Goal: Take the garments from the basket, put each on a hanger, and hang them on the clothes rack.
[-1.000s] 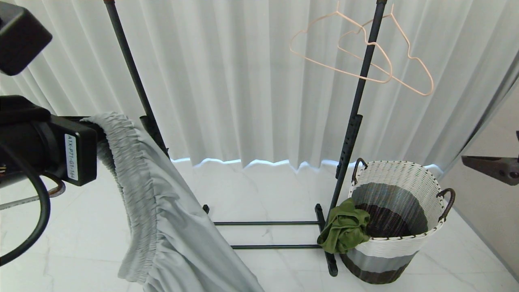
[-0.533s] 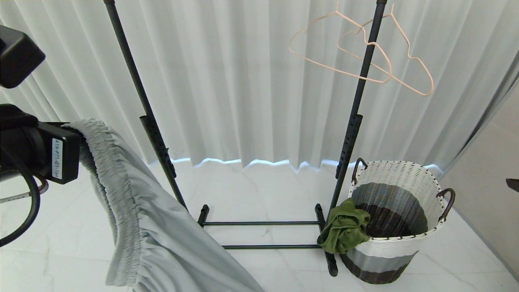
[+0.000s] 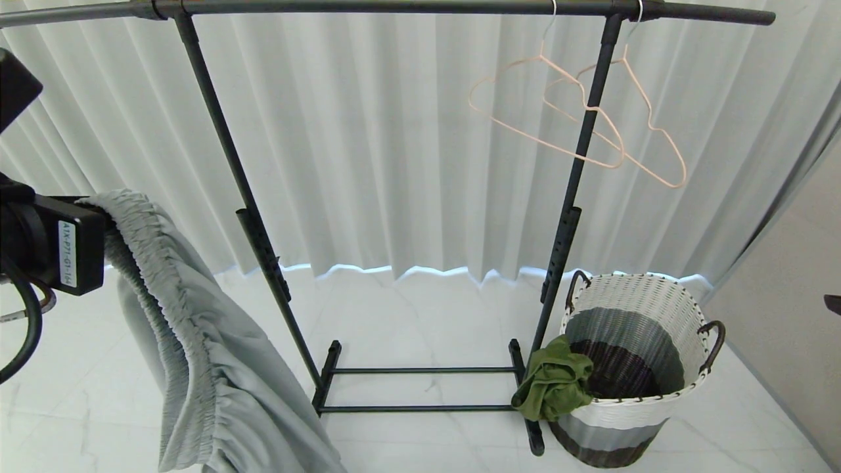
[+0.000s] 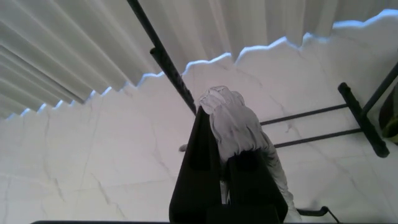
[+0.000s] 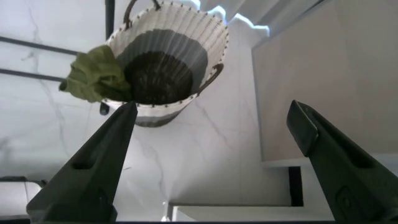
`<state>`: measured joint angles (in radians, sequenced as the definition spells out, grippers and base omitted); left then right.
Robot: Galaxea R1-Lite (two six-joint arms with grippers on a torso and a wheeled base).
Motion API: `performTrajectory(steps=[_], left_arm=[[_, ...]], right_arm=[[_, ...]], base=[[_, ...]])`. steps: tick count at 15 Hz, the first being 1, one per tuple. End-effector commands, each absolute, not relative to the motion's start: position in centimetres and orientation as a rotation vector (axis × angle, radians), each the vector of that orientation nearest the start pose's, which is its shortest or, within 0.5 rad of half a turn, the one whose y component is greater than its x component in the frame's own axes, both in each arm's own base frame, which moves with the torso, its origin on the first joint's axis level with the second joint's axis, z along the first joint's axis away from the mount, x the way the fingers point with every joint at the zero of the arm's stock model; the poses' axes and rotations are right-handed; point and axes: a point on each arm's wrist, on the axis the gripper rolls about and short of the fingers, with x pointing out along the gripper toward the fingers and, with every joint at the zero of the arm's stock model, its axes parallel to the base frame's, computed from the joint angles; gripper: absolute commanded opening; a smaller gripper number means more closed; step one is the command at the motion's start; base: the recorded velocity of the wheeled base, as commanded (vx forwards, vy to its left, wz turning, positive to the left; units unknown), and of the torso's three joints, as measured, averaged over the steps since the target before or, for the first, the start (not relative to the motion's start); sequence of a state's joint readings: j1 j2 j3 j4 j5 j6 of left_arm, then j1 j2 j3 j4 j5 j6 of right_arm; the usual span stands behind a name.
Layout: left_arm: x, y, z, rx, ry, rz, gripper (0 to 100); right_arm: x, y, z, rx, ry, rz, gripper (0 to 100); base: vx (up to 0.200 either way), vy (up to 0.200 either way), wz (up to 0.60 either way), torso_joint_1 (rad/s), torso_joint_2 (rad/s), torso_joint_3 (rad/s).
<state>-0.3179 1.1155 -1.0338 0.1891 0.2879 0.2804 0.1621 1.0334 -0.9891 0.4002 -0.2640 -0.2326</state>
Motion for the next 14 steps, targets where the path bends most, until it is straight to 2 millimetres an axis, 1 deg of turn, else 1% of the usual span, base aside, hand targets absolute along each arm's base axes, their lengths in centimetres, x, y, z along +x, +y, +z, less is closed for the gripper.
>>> performTrajectory(steps=[1,6,9,11,14], left_arm=[[13.8,-3.9,30.4,0.359,0.244,-0.064,0],[13.4,-3.8,30.6,0.376,0.232,-0.069,0],[13.2,-4.1,30.5,0.383,0.227,-0.094,0],[13.2,-4.1,30.6,0.422,0.222,-0.101,0],[13.2,-4.1,30.7,0.425,0.219,-0.103,0]], right_arm=[[11.6,1.3,28.2,-0.321,0.442,-0.049,100],[12.1,1.3,28.4,-0.289,0.419,-0.033,100],[13.2,1.5,28.7,-0.265,0.378,-0.037,100],[14.0,1.6,28.9,-0.247,0.356,-0.042,100],[14.5,1.6,28.6,-0.25,0.373,-0.043,100]], base=[[0.0,0.0,0.0,0.193,-0.46,-0.276],[0.0,0.0,0.0,0.202,-0.48,-0.281],[0.0,0.0,0.0,0.222,-0.5,-0.281],[0.0,0.0,0.0,0.227,-0.52,-0.281],[0.0,0.0,0.0,0.243,-0.53,-0.287]])
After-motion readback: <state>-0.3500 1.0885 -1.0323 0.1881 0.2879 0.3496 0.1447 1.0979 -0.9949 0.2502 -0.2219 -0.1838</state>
